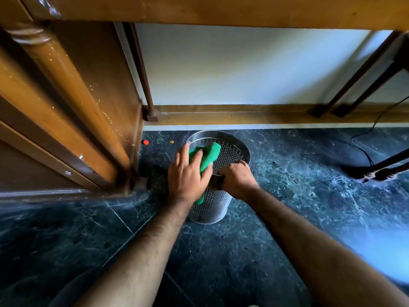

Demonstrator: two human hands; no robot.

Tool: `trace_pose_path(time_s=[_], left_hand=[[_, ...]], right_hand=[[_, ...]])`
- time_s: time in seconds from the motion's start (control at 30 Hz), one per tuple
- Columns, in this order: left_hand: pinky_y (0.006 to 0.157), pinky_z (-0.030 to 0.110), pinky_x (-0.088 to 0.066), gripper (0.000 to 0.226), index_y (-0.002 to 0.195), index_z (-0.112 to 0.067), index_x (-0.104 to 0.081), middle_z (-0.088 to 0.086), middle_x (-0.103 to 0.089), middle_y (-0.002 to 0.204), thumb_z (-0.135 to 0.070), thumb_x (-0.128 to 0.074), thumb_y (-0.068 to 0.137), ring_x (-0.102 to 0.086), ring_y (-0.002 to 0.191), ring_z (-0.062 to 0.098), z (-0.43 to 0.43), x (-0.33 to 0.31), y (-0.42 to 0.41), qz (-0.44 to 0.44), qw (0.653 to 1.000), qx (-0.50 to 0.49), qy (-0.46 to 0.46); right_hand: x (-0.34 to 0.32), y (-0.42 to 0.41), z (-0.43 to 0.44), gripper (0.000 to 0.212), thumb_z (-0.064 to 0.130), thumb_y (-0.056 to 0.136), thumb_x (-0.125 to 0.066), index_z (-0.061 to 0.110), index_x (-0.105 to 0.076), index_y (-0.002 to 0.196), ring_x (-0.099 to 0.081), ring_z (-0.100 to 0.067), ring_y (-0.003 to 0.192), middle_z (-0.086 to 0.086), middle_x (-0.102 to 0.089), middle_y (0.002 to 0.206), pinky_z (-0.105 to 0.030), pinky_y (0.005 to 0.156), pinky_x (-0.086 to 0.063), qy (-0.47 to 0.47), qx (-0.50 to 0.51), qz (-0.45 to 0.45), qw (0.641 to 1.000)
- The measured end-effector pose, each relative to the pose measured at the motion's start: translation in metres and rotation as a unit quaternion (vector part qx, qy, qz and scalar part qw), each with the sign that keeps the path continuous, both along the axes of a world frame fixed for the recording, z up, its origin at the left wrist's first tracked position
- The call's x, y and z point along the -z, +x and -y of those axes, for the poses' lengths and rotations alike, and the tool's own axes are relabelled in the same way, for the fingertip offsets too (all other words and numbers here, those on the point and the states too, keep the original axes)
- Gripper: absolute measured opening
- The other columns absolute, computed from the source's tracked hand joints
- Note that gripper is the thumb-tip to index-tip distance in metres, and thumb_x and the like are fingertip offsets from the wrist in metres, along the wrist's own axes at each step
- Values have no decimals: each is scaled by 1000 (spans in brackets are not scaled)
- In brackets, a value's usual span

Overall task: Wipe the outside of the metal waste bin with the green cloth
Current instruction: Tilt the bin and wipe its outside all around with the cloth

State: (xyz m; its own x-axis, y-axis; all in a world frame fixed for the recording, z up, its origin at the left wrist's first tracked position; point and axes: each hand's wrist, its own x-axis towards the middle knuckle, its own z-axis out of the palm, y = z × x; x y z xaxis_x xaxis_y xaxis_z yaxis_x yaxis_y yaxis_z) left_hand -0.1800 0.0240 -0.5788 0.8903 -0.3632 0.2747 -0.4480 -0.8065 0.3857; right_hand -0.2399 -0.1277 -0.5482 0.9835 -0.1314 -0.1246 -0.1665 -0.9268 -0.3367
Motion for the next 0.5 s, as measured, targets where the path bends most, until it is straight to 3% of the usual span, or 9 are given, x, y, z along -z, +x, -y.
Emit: trace_pose_path(time_s=[0.07, 0.17, 0.33, 0.4, 0.5], left_hand=[[95, 46, -49, 54, 127, -21, -64, 13, -44, 153, -53, -46, 87, -50, 129, 36, 0, 1, 13, -34, 998, -46, -26], [104, 47, -44, 52, 133, -25, -60, 11, -38, 157, -49, -50, 88, -45, 135, 36, 3, 1, 30, -109, 992, -56, -43], [117, 32, -28, 46, 134, -20, -61, 12, -33, 158, -32, -64, 90, -38, 142, 31, 12, -3, 30, -209, 961, -6, -180], [117, 27, -24, 48, 133, -15, -62, 13, -30, 161, -38, -62, 91, -36, 144, 29, 17, -6, 6, -177, 964, 3, -199], [118, 34, -31, 54, 134, -9, -59, 21, -36, 157, -44, -55, 93, -41, 142, 34, 21, -4, -30, -51, 979, 24, -197]], right_hand=[[0, 0, -1, 29, 48, 69, -82, 21, -77, 80, -68, -24, 79, -3, -75, 74, -31, 82, -41, 22, 16, -3, 1000], [-2, 0, -4, 28, 48, 70, -82, 24, -77, 85, -64, -19, 78, 5, -69, 73, -34, 87, -41, 35, 31, -21, 999], [-5, -4, 2, 30, 47, 66, -85, 26, -77, 85, -62, -16, 77, 9, -65, 70, -34, 86, -44, 62, 44, -35, 996], [-5, -8, 4, 31, 46, 66, -85, 23, -78, 86, -66, -19, 77, 3, -73, 74, -34, 82, -48, 84, 53, -38, 994], [-3, -16, 3, 24, 37, 71, -82, 19, -77, 88, -69, -24, 77, -9, -77, 78, -33, 70, -49, 127, 76, -15, 989]])
